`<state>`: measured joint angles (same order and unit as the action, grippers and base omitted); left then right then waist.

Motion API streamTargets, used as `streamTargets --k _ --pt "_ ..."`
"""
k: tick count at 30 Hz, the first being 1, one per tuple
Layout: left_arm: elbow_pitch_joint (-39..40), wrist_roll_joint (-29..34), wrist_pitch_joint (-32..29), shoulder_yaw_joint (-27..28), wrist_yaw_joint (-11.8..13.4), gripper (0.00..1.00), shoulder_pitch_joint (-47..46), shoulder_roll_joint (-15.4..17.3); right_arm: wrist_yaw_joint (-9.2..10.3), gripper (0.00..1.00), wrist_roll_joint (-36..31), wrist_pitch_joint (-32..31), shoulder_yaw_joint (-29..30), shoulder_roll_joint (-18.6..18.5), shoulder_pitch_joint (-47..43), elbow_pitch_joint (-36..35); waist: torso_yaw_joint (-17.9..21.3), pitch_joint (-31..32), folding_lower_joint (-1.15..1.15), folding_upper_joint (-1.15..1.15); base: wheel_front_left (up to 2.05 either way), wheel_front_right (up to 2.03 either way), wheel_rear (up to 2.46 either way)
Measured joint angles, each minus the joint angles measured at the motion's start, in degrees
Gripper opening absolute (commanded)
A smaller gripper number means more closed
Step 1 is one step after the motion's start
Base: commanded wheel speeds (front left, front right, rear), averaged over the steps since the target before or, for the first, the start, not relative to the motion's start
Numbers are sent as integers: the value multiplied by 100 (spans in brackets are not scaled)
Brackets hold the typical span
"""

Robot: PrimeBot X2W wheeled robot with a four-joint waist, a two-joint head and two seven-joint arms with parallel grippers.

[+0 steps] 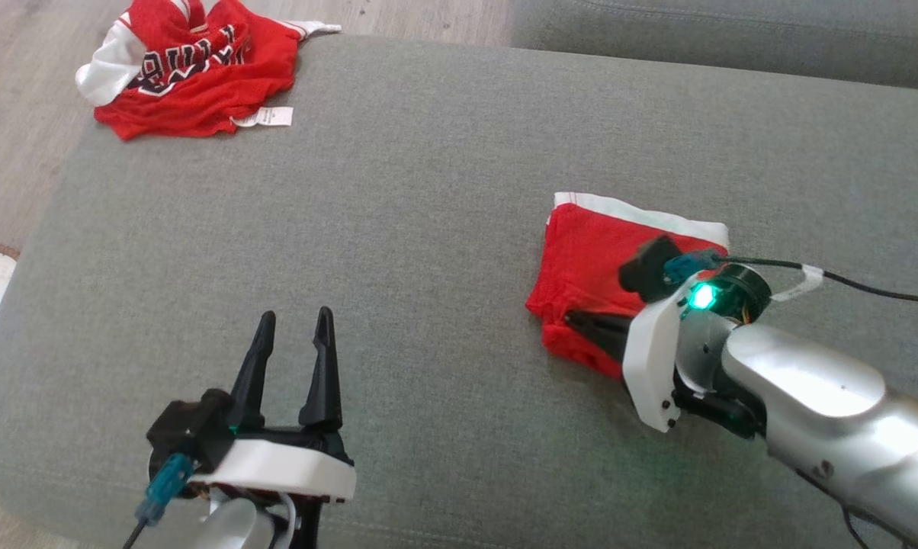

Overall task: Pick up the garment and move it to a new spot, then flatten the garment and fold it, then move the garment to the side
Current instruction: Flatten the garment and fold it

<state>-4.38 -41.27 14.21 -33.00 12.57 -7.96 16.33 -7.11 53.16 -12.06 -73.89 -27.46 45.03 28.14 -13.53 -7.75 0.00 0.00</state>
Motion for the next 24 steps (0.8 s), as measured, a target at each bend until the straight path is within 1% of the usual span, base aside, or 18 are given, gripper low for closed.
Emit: streamTargets --k 5,8,12,15,23,24 --pt "-4 0 0 9 -4 100 -10 -21 0 0 -107 -152 1 96 -71 -96 14 -40 0 0 0 0 0" --pt "-20 0 1 24 -5 100 -32 -32 0 0 -208 -268 -4 209 -291 -190 21 -52 0 0 0 0 0" --pt "-45 0 2 80 -5 100 -43 -37 0 0 -248 -299 -16 248 -516 -245 47 -42 0 0 0 0 0" --pt "-48 1 5 111 -4 100 -42 -37 0 0 -225 -22 -18 281 -497 -283 87 -6 0 0 0 0 0" --pt "-36 1 7 145 2 100 -25 -32 0 0 115 1106 -14 290 -90 -201 228 175 -1 0 0 0 0" --pt "-30 1 7 145 3 100 -20 -31 0 15 157 1239 4 285 -59 -144 244 191 -1 0 0 0 0"
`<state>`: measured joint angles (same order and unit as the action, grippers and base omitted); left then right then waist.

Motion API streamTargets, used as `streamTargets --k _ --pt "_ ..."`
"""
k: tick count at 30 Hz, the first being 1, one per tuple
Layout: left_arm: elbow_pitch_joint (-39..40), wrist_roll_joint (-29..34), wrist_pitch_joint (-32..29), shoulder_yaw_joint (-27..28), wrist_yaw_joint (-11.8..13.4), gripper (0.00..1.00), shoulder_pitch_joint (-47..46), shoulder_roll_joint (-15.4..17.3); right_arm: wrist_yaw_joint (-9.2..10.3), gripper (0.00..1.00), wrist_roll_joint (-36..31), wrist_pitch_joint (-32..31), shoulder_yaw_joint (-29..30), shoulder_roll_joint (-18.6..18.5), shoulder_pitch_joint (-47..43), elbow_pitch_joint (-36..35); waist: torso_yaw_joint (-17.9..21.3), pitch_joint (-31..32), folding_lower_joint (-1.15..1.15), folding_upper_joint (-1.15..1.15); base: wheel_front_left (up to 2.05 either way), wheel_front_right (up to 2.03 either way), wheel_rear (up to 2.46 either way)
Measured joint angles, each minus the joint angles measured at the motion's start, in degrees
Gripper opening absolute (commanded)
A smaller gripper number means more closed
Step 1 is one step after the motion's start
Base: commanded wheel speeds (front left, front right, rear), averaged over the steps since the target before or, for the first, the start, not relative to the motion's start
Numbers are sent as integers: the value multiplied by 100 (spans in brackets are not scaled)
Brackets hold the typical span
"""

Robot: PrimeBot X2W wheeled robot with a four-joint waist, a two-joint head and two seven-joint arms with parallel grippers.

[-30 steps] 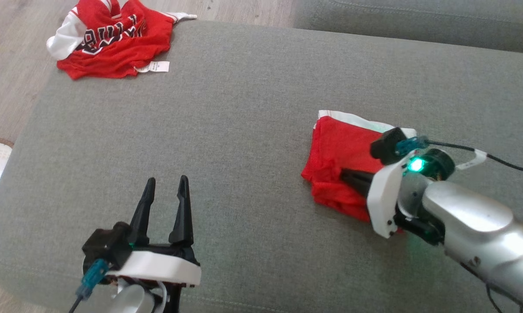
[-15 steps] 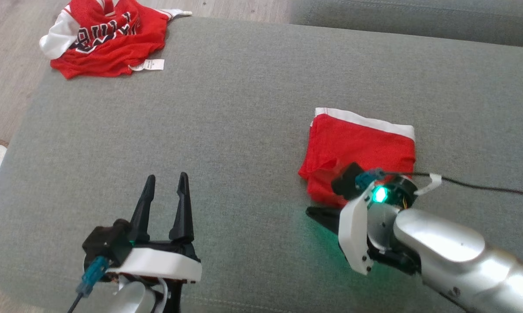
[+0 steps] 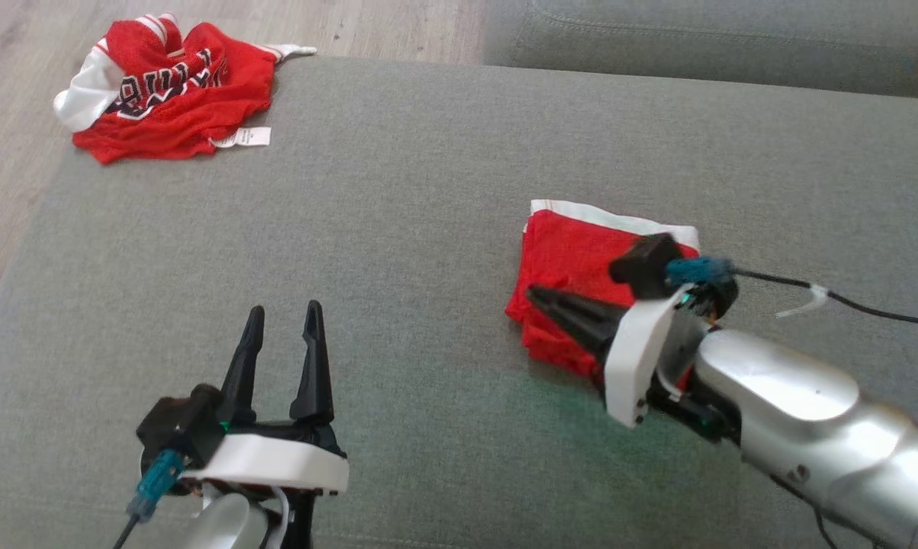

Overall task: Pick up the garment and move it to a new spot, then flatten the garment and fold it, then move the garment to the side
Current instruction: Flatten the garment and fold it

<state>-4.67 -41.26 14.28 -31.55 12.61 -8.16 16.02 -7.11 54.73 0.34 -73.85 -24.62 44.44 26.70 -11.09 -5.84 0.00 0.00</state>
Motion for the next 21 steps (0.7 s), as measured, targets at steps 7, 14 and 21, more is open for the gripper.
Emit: streamTargets --k 7,14,21 --pt "60 0 0 1 34 100 32 25 0 100 152 424 68 -156 36 495 73 27 0 0 0 0 0" --pt "100 0 0 -1 32 100 31 25 0 100 193 412 40 -134 36 821 37 -82 1 0 0 0 0" --pt "87 0 0 -2 -1 100 21 23 0 36 249 157 10 -29 36 929 -77 -179 1 0 0 0 0"
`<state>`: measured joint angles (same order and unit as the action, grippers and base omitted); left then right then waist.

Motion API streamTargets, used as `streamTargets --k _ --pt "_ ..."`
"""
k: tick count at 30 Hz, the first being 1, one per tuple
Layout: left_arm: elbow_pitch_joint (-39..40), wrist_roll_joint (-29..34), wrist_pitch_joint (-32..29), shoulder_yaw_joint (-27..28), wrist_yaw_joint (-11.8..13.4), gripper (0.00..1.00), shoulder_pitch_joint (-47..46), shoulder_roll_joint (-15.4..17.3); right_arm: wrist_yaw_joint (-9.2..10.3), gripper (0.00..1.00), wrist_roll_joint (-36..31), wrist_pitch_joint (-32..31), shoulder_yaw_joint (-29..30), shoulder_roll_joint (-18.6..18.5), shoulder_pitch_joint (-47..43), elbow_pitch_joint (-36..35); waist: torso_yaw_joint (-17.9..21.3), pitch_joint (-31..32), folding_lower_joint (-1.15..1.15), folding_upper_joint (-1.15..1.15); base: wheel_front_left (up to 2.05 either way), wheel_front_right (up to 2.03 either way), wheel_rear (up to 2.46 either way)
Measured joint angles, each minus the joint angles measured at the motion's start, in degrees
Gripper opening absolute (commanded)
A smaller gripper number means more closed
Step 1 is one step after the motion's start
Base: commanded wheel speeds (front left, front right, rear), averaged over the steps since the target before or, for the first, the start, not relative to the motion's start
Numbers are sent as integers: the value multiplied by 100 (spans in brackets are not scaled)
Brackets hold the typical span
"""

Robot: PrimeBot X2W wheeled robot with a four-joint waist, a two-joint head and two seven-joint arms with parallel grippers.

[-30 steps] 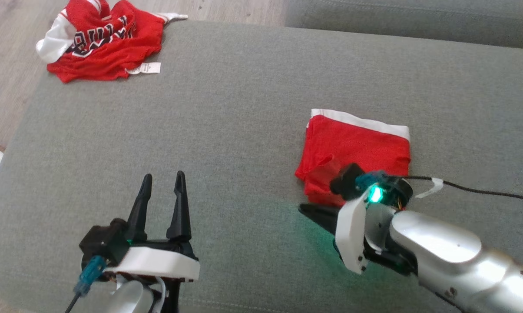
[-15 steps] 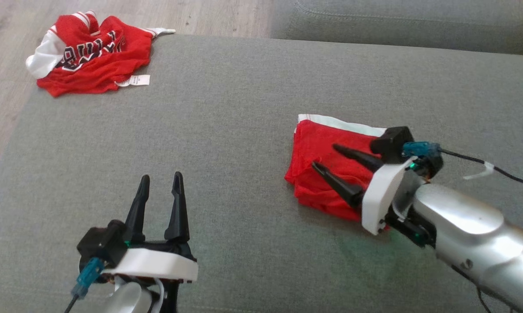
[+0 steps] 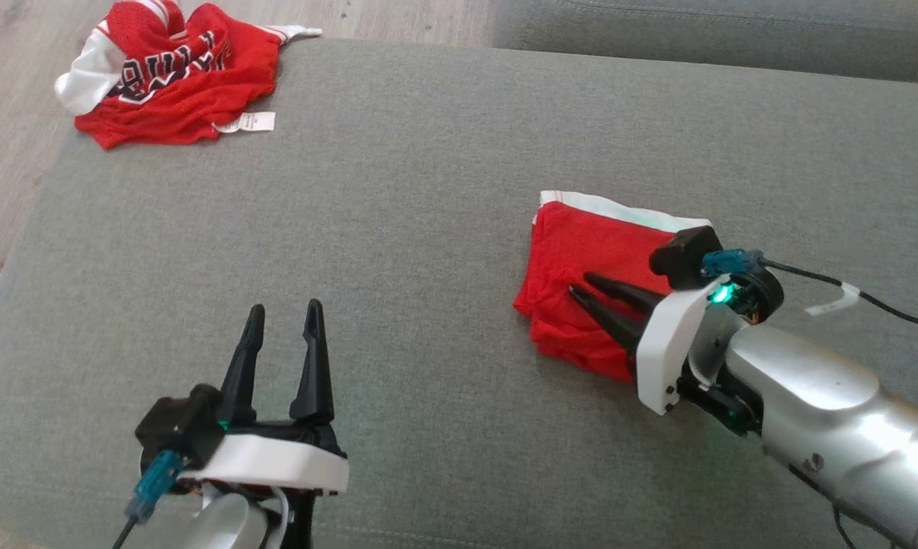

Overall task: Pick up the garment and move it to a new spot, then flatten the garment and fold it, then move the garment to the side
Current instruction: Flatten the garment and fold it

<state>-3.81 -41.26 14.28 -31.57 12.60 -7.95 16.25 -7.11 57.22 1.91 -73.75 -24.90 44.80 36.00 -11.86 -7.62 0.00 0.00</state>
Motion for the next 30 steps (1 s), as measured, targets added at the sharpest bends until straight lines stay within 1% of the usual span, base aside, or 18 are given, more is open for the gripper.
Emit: streamTargets --k 3,4,8,12,17,20,21,22,23,24,25,26,28,30 --pt "-11 0 0 0 0 100 -1 -1 0 7 -20 -12 -5 49 0 -47 -35 -9 0 0 0 0 0" --pt "-19 0 0 0 0 100 -1 -2 0 0 -41 -35 -7 53 0 -93 -39 -4 0 0 0 0 0" --pt "-52 0 0 1 0 100 -1 -3 0 0 -146 -60 -8 49 -2 -244 -39 24 0 0 0 0 0" --pt "-59 1 0 2 0 100 -1 -4 0 0 -297 -129 -7 49 -74 -547 -6 74 0 0 0 0 0" --pt "-58 2 0 2 0 100 1 -5 0 0 -564 -413 -11 54 -467 -769 49 101 0 0 0 0 0" --pt "-58 2 0 2 0 100 1 -4 0 0 -658 -447 -21 84 -660 -772 80 100 0 0 0 0 0" --pt "-58 2 0 2 0 100 1 -4 0 3 -697 -447 -22 102 -687 -762 90 100 0 0 0 0 0" --pt "-57 2 0 2 0 100 1 -4 0 10 -725 -446 -23 125 -689 -745 99 100 0 0 0 0 0" --pt "-57 2 0 2 0 100 1 -3 0 13 -734 -445 -21 156 -688 -735 110 100 0 0 0 0 0" --pt "-56 2 0 2 1 100 1 -2 0 19 -736 -444 -20 199 -688 -711 121 100 0 0 0 0 0" --pt "-55 2 0 2 1 100 1 -2 0 33 -749 -444 -20 250 -689 -678 131 100 0 0 0 0 0" --pt "-51 2 0 1 1 100 1 -1 0 64 -780 -443 -21 293 -690 -651 141 101 0 0 0 0 0" --pt "-44 7 0 1 11 100 1 3 0 100 -801 -408 -21 392 -691 -593 172 113 0 0 0 0 0" --pt "-44 7 0 1 29 100 1 8 0 100 -847 -391 -21 453 -706 -576 195 133 0 0 0 0 0"
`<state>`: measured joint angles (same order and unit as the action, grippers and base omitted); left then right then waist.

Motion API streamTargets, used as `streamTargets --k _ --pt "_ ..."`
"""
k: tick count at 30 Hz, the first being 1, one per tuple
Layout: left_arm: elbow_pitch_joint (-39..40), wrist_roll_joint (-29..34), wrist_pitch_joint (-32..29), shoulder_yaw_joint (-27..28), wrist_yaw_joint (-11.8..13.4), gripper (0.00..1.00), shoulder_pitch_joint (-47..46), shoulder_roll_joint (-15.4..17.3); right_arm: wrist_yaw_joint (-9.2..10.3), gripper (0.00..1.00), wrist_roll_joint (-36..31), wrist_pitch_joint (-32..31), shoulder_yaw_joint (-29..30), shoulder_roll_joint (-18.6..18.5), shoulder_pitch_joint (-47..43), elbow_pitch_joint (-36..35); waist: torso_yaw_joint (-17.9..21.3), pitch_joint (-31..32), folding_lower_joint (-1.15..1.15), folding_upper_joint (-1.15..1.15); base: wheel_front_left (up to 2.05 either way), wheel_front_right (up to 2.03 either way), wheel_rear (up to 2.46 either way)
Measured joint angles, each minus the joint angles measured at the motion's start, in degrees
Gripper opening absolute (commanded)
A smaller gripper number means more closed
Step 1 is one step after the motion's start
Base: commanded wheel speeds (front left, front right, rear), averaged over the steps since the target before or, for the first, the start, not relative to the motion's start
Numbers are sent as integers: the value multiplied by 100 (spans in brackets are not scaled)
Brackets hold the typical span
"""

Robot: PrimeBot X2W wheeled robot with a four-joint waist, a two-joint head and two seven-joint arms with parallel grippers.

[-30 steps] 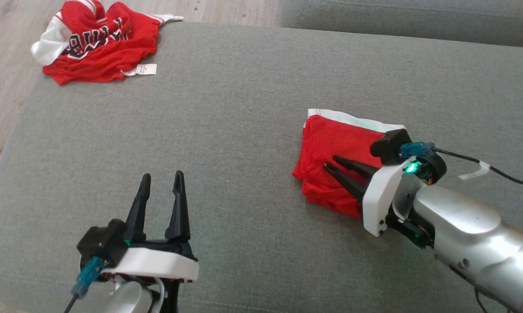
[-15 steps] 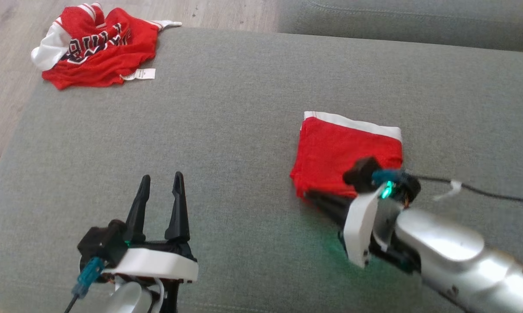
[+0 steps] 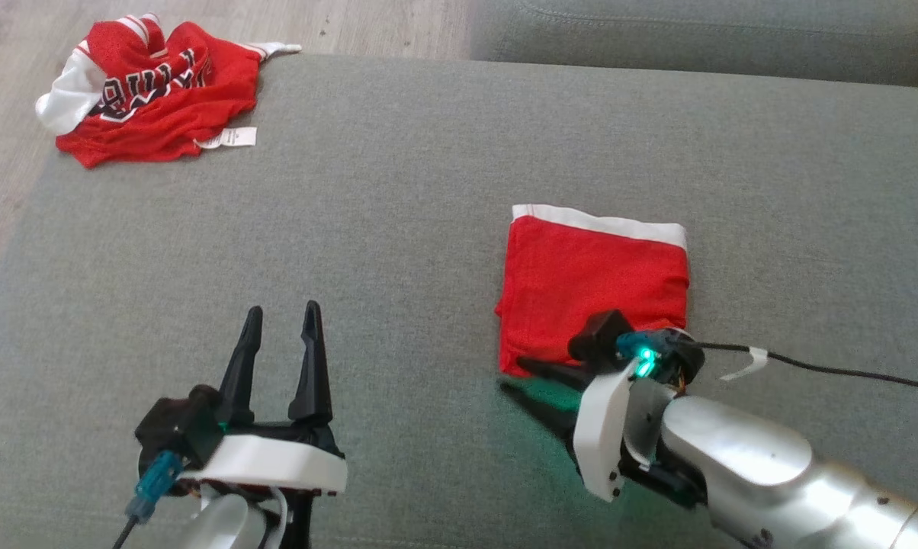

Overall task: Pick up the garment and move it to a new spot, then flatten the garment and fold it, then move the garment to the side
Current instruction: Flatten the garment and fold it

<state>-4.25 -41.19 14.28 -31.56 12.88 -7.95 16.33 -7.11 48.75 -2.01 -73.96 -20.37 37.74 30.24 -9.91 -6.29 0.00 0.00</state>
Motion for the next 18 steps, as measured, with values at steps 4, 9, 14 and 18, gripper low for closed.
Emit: streamTargets --k 4,9,14,18 --pt "0 0 -8 -1 23 100 3 26 0 100 -45 85 -2 53 -142 -1 54 71 0 0 0 0 0" --pt "4 0 -8 -1 23 100 6 57 0 100 16 571 -4 51 -178 5 166 198 0 0 0 0 0" --pt "-2 0 -8 -1 21 100 6 64 0 100 250 1273 265 37 -75 232 307 381 0 0 0 0 0" --pt "-122 0 -7 3 21 100 9 63 0 100 254 1549 1072 38 -83 658 464 544 -1 0 0 0 0"
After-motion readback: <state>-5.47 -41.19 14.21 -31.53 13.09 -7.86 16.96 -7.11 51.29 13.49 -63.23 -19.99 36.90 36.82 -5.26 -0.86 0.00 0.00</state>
